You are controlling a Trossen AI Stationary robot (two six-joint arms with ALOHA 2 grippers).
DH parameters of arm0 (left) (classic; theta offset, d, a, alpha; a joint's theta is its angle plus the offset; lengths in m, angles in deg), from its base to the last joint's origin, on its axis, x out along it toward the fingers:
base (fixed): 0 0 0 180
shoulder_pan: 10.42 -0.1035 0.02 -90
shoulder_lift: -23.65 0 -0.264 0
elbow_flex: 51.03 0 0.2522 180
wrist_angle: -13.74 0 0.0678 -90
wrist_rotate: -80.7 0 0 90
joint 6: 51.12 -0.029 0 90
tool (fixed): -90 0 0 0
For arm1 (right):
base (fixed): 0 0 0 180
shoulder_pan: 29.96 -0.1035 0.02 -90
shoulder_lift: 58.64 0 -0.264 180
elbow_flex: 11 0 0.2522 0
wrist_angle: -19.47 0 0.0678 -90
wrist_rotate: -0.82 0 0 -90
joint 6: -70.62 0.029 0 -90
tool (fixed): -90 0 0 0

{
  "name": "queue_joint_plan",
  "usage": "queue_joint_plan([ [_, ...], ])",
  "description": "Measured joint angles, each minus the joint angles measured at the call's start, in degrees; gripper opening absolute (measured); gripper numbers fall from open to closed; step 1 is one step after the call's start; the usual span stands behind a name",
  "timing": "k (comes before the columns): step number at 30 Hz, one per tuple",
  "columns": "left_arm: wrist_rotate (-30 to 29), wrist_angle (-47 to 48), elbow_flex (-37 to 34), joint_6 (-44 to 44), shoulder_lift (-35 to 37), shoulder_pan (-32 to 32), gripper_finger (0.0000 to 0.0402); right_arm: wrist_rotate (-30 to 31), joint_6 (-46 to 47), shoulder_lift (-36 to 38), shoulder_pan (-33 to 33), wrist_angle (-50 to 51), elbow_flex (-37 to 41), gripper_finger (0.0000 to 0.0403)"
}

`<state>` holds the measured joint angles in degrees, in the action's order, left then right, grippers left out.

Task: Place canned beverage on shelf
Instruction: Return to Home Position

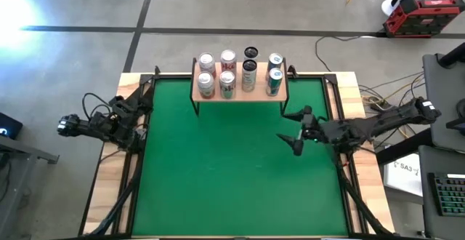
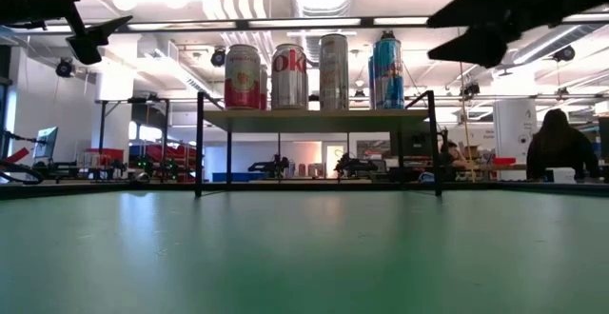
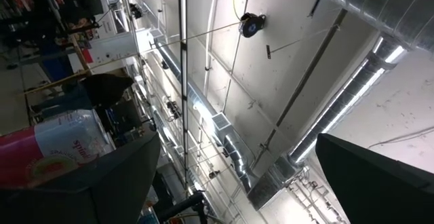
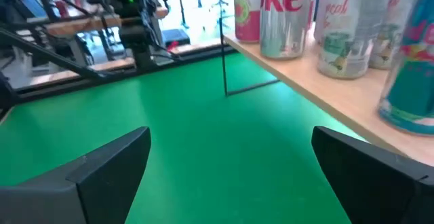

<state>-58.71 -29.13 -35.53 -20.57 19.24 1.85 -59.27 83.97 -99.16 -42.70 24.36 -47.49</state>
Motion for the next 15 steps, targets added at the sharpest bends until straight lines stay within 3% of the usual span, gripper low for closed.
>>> queue_joint_plan([
  [6, 0.00, 0.15, 0.00, 0.00, 0.00, 0.01, 0.0380, -3.61, -7.38, 9.68, 0.00, -0.10, 4.89, 0.0400],
  [15, 0.00, 0.16, 0.01, 0.00, 0.01, 0.00, 0.0380, -7.23, -13.00, 18.40, 0.01, -0.07, 9.88, 0.0400],
])
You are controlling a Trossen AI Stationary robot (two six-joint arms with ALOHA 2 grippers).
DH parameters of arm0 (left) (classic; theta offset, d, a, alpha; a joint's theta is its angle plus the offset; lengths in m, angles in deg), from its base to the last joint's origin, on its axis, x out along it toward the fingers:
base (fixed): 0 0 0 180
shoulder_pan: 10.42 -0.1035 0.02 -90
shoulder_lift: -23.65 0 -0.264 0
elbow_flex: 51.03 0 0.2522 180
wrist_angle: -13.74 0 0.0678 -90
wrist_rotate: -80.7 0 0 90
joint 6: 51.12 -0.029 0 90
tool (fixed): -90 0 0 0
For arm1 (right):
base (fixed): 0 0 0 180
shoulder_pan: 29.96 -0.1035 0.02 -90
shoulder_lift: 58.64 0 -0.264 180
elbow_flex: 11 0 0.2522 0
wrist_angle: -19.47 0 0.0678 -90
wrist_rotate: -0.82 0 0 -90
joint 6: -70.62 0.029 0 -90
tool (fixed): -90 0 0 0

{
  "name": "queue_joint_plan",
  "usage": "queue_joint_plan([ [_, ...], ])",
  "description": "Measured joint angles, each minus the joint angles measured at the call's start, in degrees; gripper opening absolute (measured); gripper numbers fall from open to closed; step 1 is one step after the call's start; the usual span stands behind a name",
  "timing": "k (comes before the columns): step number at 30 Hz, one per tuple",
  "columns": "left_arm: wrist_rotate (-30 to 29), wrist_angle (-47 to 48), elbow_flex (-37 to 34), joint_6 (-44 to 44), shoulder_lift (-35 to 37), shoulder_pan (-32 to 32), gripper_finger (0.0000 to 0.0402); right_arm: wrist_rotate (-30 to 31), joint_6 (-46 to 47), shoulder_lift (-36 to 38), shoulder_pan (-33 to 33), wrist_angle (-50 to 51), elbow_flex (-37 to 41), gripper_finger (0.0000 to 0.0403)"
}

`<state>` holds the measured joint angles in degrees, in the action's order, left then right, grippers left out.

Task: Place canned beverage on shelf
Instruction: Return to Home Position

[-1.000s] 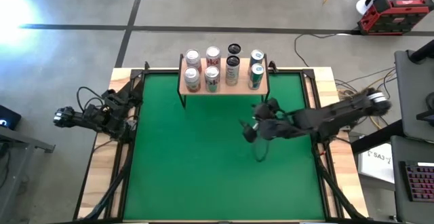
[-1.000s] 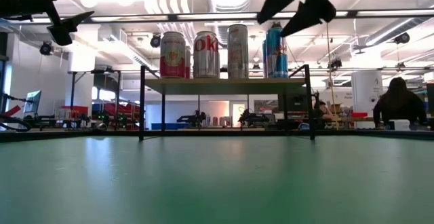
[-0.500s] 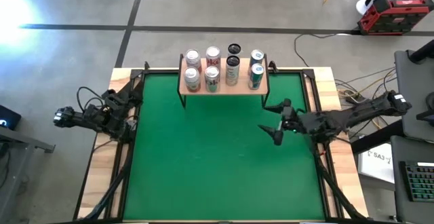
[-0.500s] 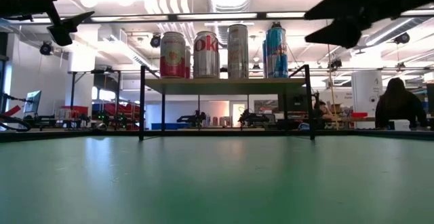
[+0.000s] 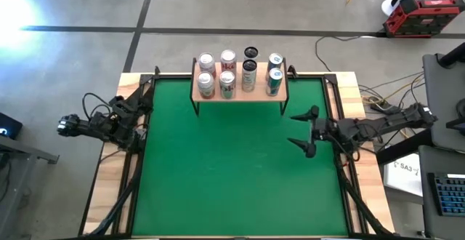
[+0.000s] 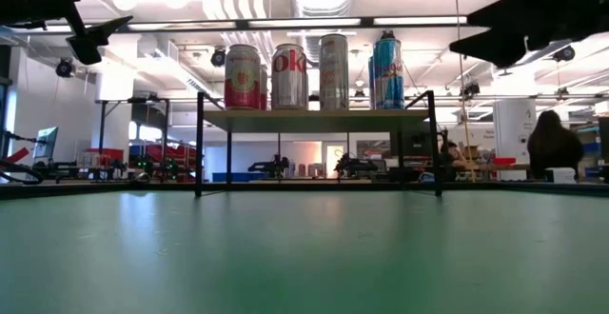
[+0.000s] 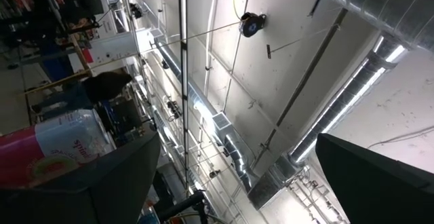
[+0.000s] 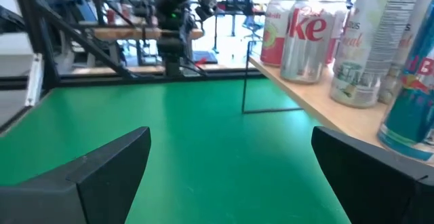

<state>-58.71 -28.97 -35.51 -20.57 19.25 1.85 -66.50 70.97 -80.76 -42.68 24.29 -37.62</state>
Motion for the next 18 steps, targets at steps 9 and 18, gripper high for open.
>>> queue_joint_plan([
  [9, 0.00, 0.02, 0.00, 0.00, -0.02, 0.00, 0.0380, -0.63, -1.52, 7.58, 0.00, 0.03, 4.48, 0.0400],
  [18, 0.01, 0.01, -0.01, 0.00, -0.01, 0.00, 0.0380, -3.49, -0.42, 16.88, 0.01, -0.20, 9.34, 0.0400],
])
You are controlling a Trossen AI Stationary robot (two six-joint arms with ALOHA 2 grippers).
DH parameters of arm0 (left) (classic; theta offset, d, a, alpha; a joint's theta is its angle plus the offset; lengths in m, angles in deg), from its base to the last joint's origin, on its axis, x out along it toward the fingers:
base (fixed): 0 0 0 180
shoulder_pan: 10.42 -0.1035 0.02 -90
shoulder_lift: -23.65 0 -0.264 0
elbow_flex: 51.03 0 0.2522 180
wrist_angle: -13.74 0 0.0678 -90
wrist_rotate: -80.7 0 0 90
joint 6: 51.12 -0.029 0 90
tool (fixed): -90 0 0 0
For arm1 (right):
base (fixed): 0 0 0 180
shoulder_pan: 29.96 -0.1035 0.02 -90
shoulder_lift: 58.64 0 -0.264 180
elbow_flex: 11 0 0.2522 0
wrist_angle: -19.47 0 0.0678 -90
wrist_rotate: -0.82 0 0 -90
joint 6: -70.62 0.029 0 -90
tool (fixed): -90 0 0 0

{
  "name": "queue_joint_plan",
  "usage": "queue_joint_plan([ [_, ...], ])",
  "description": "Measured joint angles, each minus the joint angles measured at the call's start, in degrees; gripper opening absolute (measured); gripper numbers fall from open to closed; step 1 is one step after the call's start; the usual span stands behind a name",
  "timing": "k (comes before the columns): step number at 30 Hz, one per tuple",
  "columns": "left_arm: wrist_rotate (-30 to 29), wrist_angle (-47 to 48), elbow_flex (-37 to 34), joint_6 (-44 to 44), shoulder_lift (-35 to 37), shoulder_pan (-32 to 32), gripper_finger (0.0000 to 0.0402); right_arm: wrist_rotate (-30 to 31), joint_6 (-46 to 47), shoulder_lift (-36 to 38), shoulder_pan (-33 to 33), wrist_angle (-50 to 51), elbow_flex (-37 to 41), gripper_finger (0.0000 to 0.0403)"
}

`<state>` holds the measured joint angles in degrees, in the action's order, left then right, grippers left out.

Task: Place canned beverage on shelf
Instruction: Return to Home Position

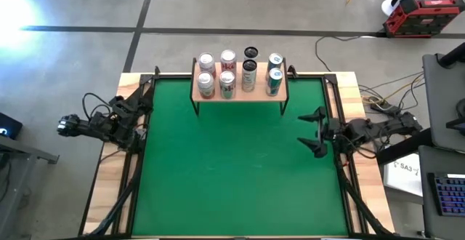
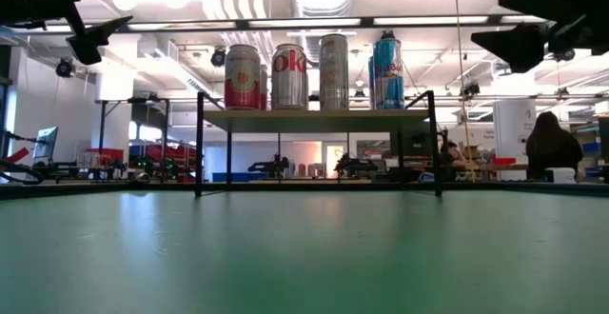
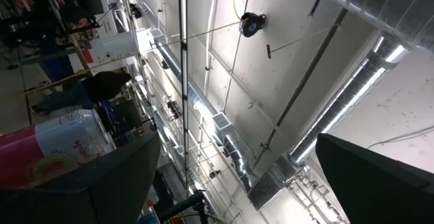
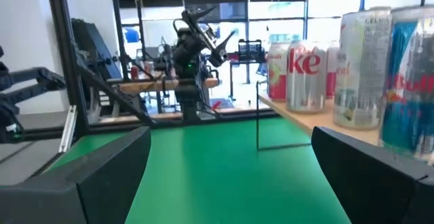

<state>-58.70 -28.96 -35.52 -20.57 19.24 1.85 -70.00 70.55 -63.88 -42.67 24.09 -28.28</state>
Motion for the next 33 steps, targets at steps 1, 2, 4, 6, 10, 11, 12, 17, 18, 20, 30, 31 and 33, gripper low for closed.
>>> queue_joint_plan([
  [1, -0.01, 0.01, -0.01, 0.00, 0.00, 0.02, 0.0380, -0.10, 0.02, 0.88, 0.00, 0.18, 0.64, 0.0400],
  [2, -0.01, 0.01, 0.01, 0.00, 0.01, 0.00, 0.0380, -0.13, -0.01, 1.74, 0.00, 0.49, 1.30, 0.0400],
  [4, -0.01, 0.01, 0.00, 0.00, -0.01, 0.02, 0.0380, -0.18, -0.46, 3.22, 0.00, 0.99, 2.06, 0.0400],
  [6, 0.01, 0.01, -0.01, 0.00, 0.00, 0.00, 0.0380, -0.29, -0.57, 4.37, 0.00, 2.79, 2.11, 0.0400],
  [10, 0.02, -0.01, 0.01, 0.00, 0.01, 0.01, 0.0380, -0.77, -1.30, 5.20, 0.00, 4.49, 2.22, 0.0400],
  [11, -0.01, 0.01, 0.01, 0.00, 0.01, 0.00, 0.0380, -0.77, -2.05, 5.18, 0.00, 4.17, 2.22, 0.0400],
  [12, -0.01, -0.01, 0.00, 0.00, -0.01, 0.02, 0.0380, -0.77, -2.51, 5.20, 0.00, 4.14, 2.20, 0.0400],
  [17, -0.01, 0.01, -0.01, 0.00, -0.01, 0.02, 0.0380, -2.51, -3.04, 5.22, 0.00, 4.66, 2.71, 0.0400],
  [18, -0.01, 0.03, 0.01, 0.00, 0.01, 0.00, 0.0380, -2.75, -3.25, 5.22, 0.00, 5.00, 2.75, 0.0400],
  [20, -0.01, 0.01, -0.01, 0.00, 0.01, 0.00, 0.0380, -2.90, -3.65, 5.22, 0.00, 5.86, 2.75, 0.0400],
  [30, 0.00, 0.45, 0.01, 0.00, 0.01, 0.00, 0.0380, -2.73, -4.66, 3.79, 0.00, 5.96, 2.79, 0.0400],
  [31, -0.01, 0.45, 0.01, 0.00, 0.01, 0.00, 0.0380, -2.71, -4.66, 3.45, 0.00, 6.01, 2.79, 0.0400],
  [33, -0.01, 0.45, 0.01, 0.00, 0.01, 0.02, 0.0380, -2.70, -4.66, 2.91, 0.00, 6.03, 2.80, 0.0400],
])
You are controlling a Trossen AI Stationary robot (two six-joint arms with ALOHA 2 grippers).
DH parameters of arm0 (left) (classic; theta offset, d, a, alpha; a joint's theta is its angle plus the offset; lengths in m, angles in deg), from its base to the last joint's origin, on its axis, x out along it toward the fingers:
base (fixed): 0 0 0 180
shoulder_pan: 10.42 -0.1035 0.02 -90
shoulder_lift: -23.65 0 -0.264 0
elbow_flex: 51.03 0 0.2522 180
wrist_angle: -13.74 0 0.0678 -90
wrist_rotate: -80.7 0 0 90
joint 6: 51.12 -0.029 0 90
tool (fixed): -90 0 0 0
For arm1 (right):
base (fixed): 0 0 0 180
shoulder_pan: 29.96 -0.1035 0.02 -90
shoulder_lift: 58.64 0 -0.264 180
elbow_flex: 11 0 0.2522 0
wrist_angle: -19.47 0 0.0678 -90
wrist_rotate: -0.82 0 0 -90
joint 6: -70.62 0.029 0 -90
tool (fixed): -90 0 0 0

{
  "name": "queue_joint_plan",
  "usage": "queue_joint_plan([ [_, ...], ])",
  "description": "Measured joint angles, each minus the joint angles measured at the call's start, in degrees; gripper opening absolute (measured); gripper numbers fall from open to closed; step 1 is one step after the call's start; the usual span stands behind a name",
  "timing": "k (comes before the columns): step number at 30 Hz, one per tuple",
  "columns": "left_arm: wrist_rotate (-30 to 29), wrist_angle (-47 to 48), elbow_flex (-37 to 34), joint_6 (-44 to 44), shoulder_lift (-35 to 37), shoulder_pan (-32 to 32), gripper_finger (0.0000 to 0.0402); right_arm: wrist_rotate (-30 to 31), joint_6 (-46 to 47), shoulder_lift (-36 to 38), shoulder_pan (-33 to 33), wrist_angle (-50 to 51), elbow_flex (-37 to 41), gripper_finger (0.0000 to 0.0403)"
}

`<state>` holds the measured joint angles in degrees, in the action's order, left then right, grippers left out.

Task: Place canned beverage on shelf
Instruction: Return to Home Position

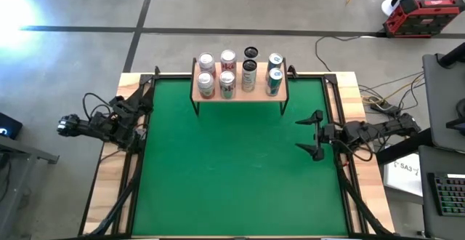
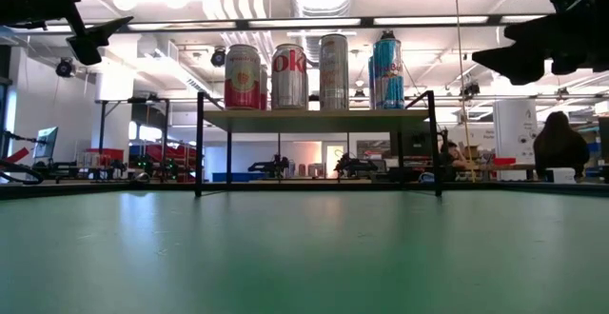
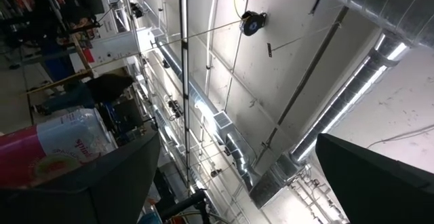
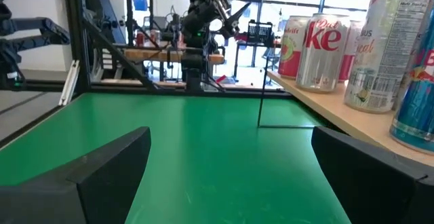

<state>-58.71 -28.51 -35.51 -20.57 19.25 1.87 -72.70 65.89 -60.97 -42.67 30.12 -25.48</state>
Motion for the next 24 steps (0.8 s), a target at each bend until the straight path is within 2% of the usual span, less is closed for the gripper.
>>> queue_joint_plan([
  [10, 0.01, 0.00, -0.01, 0.00, -0.01, -0.02, 0.0380, 0.01, -3.63, -2.12, 0.00, 0.07, 0.03, 0.0400],
  [24, 0.00, -0.02, -0.02, 0.00, -0.01, -0.01, 0.0380, 0.01, 1.73, -2.25, 0.00, 0.00, 0.10, 0.0400],
])
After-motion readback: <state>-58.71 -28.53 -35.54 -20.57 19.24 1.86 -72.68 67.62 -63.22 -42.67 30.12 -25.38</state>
